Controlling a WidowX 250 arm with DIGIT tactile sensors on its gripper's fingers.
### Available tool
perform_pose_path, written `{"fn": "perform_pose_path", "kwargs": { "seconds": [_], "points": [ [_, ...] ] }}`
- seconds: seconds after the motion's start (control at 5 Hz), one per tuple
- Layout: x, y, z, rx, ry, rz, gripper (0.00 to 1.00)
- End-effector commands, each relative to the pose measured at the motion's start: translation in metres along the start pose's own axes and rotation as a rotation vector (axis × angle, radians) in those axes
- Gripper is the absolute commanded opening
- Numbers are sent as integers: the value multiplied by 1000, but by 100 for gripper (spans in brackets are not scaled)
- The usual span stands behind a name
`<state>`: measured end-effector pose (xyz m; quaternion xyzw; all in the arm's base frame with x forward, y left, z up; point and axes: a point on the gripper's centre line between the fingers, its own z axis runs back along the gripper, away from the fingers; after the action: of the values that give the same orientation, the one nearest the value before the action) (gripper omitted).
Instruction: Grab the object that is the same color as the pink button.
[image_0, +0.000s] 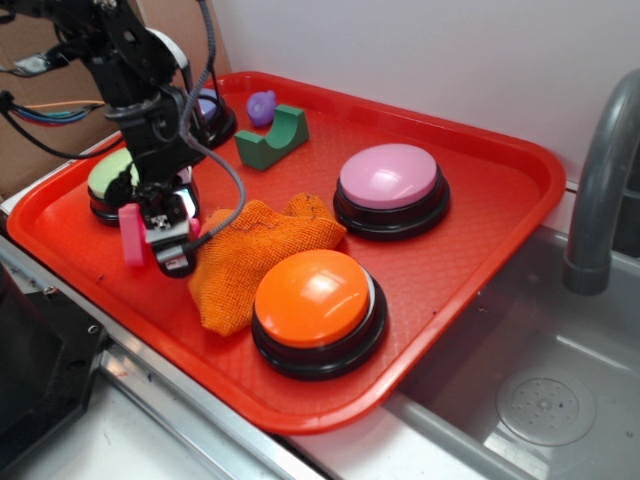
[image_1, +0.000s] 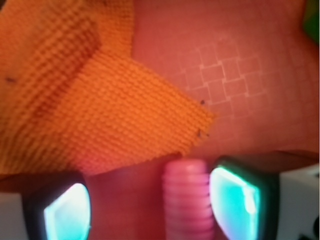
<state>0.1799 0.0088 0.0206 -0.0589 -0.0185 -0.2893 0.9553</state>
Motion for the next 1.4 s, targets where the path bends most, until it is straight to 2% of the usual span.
{"fn": "perform_pose_path", "kwargs": {
  "seconds": [0.0, 0.2, 0.4, 0.8, 1.2],
  "points": [
    [-11, 6, -2, 27, -16, 10, 100],
    [-11, 6, -2, 55, 2, -29, 0],
    [-9, 4, 0, 61, -7, -99, 0],
    [1, 0, 4, 93, 9, -87, 0],
    [41, -2, 80, 119, 2, 165, 0]
  ]
}}
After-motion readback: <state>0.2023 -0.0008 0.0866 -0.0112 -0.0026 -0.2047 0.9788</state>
